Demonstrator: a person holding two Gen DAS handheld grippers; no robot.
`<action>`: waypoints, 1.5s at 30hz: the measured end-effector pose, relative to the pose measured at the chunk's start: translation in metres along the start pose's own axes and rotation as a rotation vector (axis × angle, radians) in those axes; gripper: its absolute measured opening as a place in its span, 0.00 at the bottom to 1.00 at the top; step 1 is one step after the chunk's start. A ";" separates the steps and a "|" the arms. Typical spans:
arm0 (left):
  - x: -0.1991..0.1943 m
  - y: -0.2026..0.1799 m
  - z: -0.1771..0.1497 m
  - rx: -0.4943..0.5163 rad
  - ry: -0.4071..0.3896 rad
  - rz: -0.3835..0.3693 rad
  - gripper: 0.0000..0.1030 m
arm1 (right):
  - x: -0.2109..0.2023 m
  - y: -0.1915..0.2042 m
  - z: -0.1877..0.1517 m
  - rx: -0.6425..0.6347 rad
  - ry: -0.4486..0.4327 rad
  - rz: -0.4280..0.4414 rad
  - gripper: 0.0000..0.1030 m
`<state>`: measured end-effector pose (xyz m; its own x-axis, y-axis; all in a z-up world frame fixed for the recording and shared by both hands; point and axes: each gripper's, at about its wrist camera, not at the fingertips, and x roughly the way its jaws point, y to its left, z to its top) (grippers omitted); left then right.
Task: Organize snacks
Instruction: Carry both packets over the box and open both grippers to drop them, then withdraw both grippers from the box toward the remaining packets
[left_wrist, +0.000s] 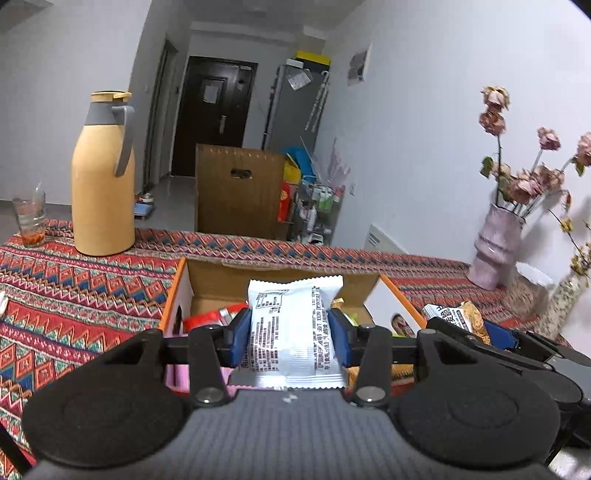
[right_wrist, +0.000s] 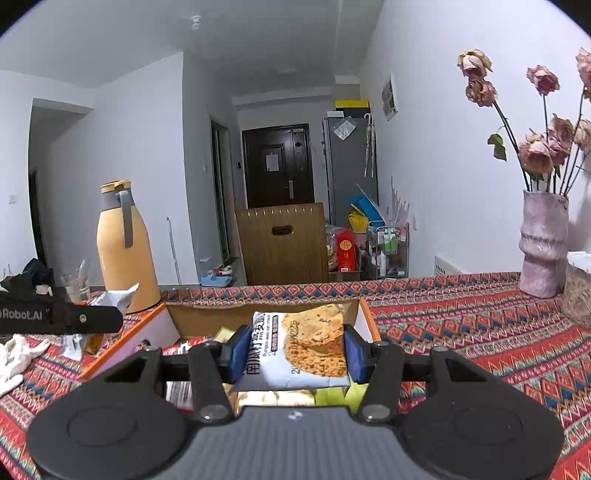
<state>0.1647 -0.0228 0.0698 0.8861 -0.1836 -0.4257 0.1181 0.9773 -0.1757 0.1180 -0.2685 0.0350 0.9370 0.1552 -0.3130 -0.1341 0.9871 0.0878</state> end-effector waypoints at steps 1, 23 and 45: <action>0.003 0.001 0.003 -0.004 -0.004 0.006 0.44 | 0.005 0.001 0.002 -0.001 0.002 0.001 0.49; 0.077 0.028 -0.010 -0.041 0.013 0.103 0.44 | 0.086 -0.003 -0.013 0.007 0.071 -0.011 0.52; 0.048 0.025 -0.006 -0.061 -0.062 0.144 1.00 | 0.065 -0.014 -0.010 0.074 0.066 -0.036 1.00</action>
<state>0.2072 -0.0077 0.0393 0.9181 -0.0329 -0.3949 -0.0383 0.9845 -0.1711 0.1772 -0.2719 0.0040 0.9173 0.1244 -0.3783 -0.0745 0.9868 0.1438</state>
